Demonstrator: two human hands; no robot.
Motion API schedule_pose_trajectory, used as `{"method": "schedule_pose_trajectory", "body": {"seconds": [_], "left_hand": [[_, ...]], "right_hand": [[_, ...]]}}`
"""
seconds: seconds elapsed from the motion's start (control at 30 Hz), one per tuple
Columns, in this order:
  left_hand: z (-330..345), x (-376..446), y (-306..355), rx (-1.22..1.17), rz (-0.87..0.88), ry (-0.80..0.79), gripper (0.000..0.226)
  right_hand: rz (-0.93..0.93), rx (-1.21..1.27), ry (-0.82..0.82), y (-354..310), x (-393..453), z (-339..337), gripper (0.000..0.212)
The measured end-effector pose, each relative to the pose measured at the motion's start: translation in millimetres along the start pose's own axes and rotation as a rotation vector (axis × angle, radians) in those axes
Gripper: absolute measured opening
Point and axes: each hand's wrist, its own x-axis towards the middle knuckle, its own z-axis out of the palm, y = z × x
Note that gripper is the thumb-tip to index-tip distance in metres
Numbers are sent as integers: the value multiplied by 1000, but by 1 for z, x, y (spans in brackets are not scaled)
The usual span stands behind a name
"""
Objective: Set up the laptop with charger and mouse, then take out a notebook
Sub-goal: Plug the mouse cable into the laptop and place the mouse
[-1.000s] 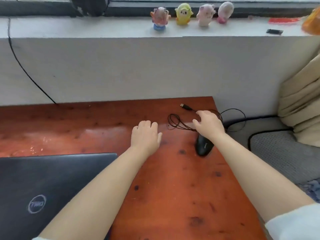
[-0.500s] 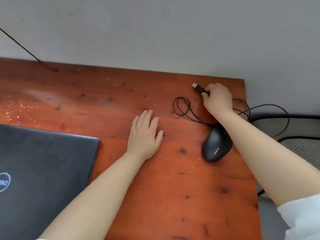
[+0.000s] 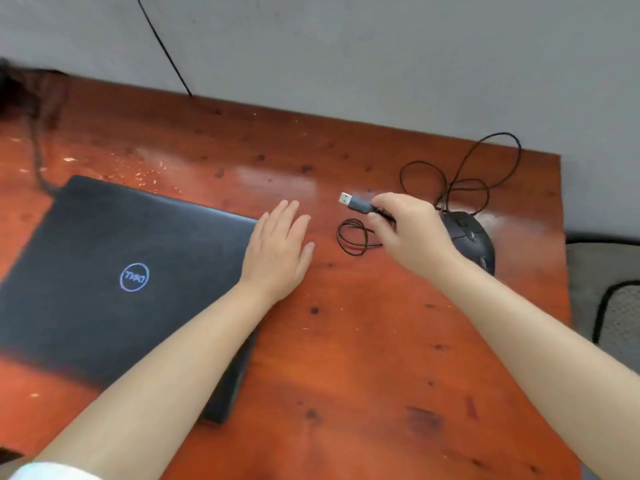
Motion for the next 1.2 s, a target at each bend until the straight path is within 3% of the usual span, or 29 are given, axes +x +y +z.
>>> {"method": "schedule_pose_trajectory", "body": {"seconds": [0.23,0.5,0.77,1.03,1.2], "left_hand": [[-14,-66,-69,46,-189,-51,46],[-2,-81,-93,25,-232,-106,54],[-1,-82,-92,29,-236,-106,54],[-2,-82,-89,51,-253,-116,53],[-1,-81,-89,50,-250,-111,52]], "right_hand": [[55,-56,-206,-39,-33,75,22],[159,-135,-101,-44,-36,95,24],[218,-137,-161,-50,-30,99,27],[228,-97,-143,-50,-33,104,27],[114,-149,-60,-50,-40,109,19]]}}
